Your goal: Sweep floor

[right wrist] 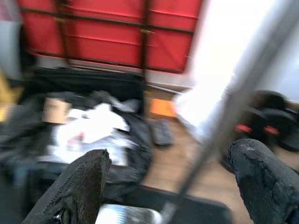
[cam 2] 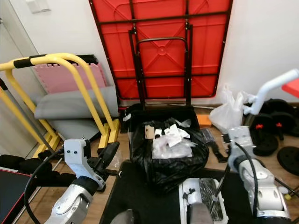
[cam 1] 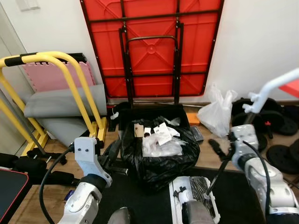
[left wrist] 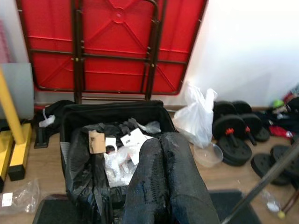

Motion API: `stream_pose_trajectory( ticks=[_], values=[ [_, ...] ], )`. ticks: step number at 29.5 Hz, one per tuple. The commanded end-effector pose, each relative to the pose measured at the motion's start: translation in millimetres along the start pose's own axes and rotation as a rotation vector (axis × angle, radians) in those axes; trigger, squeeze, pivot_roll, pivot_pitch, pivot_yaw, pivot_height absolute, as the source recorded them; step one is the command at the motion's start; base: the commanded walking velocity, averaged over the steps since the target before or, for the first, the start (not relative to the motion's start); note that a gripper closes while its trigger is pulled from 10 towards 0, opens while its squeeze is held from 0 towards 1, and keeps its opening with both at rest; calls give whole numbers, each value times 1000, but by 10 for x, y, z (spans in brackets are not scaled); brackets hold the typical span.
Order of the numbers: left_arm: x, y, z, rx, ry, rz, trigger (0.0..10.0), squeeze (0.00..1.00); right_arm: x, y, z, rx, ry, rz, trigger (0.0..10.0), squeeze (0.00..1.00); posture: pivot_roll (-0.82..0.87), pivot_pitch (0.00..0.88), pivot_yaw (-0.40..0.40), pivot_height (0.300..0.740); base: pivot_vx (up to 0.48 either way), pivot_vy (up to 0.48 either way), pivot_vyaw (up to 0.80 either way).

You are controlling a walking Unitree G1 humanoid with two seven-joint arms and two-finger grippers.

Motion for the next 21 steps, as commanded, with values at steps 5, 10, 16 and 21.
stream_pose_trajectory(
  ticks=[5, 10, 16, 21],
  values=[
    [4, -36, -84, -99, 33, 0, 10000, 0, -78, -31, -208, -100, 18, -6, 10000, 0, -154, 23, 47, 600, 0, -149, 0],
    [5, -44, -90, -105, 34, 1, 10000, 0, -110, -41, -238, -111, 15, -2, 10000, 0, -153, 25, 48, 600, 0, -472, 0],
    [10, -70, -93, -105, 13, 9, 10000, 0, -201, -30, -299, -110, -34, 3, 10000, 0, -148, 38, 52, 600, 0, -162, 0],
    [15, -79, -98, -104, 7, 10, 10000, 0, -183, 20, -260, -70, -18, -26, 10000, 0, -145, 41, 53, 600, 0, 0, 0]
  ],
)
Point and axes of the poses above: a point about 5 cm out from each wrist's last joint towards the gripper, its own y axis pointing out of the wrist towards the gripper, its own x axis along the axis of the wrist's last joint, z = x × y, the point moved 2 cm from there along y, pointing out of the wrist towards the gripper, and after that the axes turned 13 degrees about y, right-handed, at the moved point
